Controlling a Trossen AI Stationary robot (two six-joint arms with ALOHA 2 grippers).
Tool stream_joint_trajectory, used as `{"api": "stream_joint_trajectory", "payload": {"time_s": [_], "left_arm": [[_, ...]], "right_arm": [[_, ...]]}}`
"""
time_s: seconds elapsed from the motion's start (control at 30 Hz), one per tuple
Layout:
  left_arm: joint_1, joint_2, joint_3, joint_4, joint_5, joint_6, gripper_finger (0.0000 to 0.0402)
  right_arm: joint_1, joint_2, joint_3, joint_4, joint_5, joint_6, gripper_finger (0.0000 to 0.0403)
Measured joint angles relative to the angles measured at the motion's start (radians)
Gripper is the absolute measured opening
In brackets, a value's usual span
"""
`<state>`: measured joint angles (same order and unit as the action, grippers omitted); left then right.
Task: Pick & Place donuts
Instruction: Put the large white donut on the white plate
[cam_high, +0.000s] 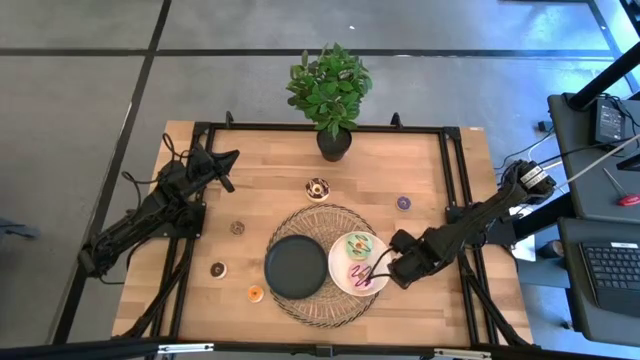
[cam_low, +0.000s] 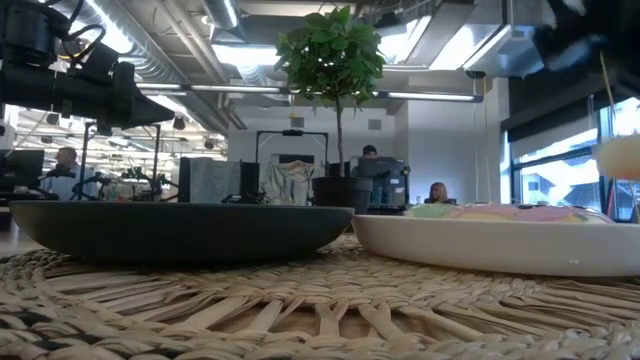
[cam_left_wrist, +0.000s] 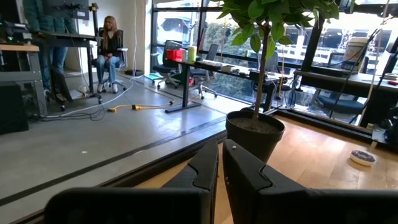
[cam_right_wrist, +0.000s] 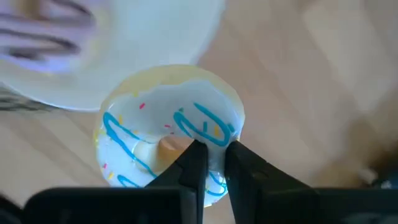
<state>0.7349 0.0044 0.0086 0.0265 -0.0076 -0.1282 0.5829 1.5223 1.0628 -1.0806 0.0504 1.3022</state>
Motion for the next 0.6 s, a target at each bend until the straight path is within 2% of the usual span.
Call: {"api": "stream_joint_trajectory", "payload": {"time_s": [0.23,0.47,0.6], "left_arm": [[0.000,0.000,0.000,0.000,0.000,0.000,0.0020],[0.000,0.000,0.000,0.000,0.000,0.000,0.0020],[0.000,0.000,0.000,0.000,0.000,0.000,0.0020]], "right_arm": [[-0.055,0.000,0.073,0.070,0.115,-0.101,0.0053],[-0.088,0.058,0.030,0.226,0.117,-0.184,0.0053],[-0.088,0.105,0.023,0.224,0.117,-0.186,0.0053]]}}
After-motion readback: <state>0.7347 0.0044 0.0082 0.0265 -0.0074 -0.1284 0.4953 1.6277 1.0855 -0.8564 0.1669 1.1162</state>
